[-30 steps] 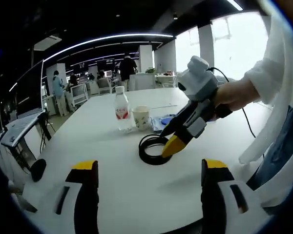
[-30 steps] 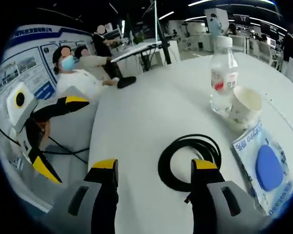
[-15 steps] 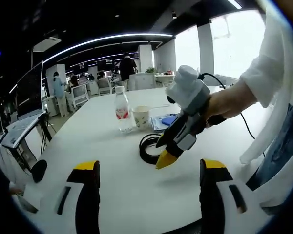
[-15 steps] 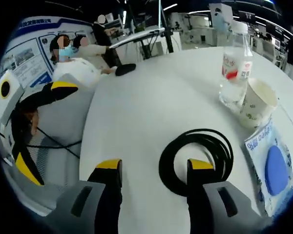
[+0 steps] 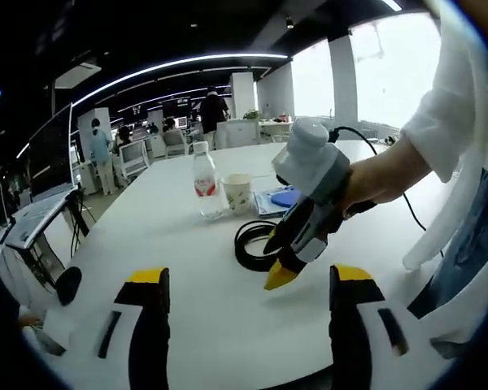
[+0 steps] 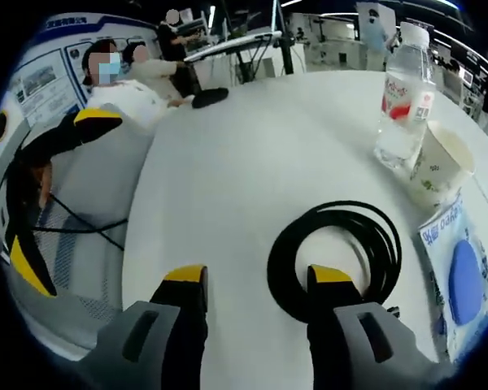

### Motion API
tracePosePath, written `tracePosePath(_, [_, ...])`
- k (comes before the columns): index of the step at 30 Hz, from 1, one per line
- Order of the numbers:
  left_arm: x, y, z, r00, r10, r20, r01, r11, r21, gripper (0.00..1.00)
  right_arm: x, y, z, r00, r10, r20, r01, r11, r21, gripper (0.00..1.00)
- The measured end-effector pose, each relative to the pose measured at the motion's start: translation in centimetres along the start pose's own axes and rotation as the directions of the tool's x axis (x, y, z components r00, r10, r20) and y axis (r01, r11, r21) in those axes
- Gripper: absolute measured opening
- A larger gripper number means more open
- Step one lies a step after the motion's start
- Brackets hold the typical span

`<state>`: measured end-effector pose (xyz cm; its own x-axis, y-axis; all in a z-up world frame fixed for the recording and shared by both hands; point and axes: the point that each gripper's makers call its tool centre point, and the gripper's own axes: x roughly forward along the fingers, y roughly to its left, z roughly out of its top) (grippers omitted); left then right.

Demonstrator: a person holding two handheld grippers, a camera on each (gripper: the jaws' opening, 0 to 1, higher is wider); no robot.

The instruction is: Arrange the tabletop items into an orderly group along one side of the table until the central work area is clear of visible clutter.

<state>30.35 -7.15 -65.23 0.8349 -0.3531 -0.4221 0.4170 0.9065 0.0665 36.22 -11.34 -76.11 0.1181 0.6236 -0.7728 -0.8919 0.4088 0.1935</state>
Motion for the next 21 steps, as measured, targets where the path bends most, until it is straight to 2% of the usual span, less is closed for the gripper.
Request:
tracePosePath(2, [0.0, 0.1, -0.2, 1.000, 0.004, -0.013, -0.003, 1.000, 0.007, 0.80, 0.0, -0.3, 0.0, 1.000, -0.016, 0.007, 0.016, 0.999, -0.041, 0.45])
tracePosePath(6, [0.0, 0.1, -0.2, 1.000, 0.006, -0.012, -0.006, 1.000, 0.007, 0.80, -0.1, -0.7, 0.2, 1.000, -0.019, 0.007, 0.019, 0.999, -0.027, 0.41])
tracePosePath(11, [0.1, 0.1, -0.4, 1.000, 0.005, -0.022, -0.004, 1.000, 0.008, 0.79, -0.1, -1.2, 0.2, 1.000, -0.031, -0.002, 0.031, 0.998, -0.054, 0.33])
tracePosePath(13, [0.1, 0.0, -0.5, 1.000, 0.003, -0.024, -0.003, 1.000, 0.009, 0.78, -0.1, -1.7, 0.1, 0.998, -0.057, -0.003, 0.057, 0.995, -0.082, 0.29])
tracePosePath(17, [0.1, 0.0, -0.6, 0.999, 0.004, -0.032, -0.004, 1.000, 0.012, 0.78, -0.1, -2.4, 0.0, 0.993, -0.117, -0.009, 0.112, 0.970, -0.215, 0.19])
tracePosePath(18, [0.1, 0.1, -0.7, 0.999, 0.005, -0.034, -0.005, 1.000, 0.014, 0.77, 0.0, -2.0, -0.1, 0.996, -0.094, -0.004, 0.091, 0.974, -0.207, 0.19])
tracePosePath(19, [0.1, 0.1, -0.7, 0.999, 0.007, -0.037, -0.007, 1.000, 0.016, 0.77, 0.0, -2.2, -0.1, 0.995, -0.096, 0.005, 0.096, 0.980, -0.173, 0.19])
tracePosePath(21, [0.1, 0.1, -0.7, 0.999, 0.007, -0.038, -0.007, 1.000, 0.015, 0.77, -0.1, -2.5, -0.1, 0.994, -0.105, 0.016, 0.106, 0.980, -0.169, 0.14])
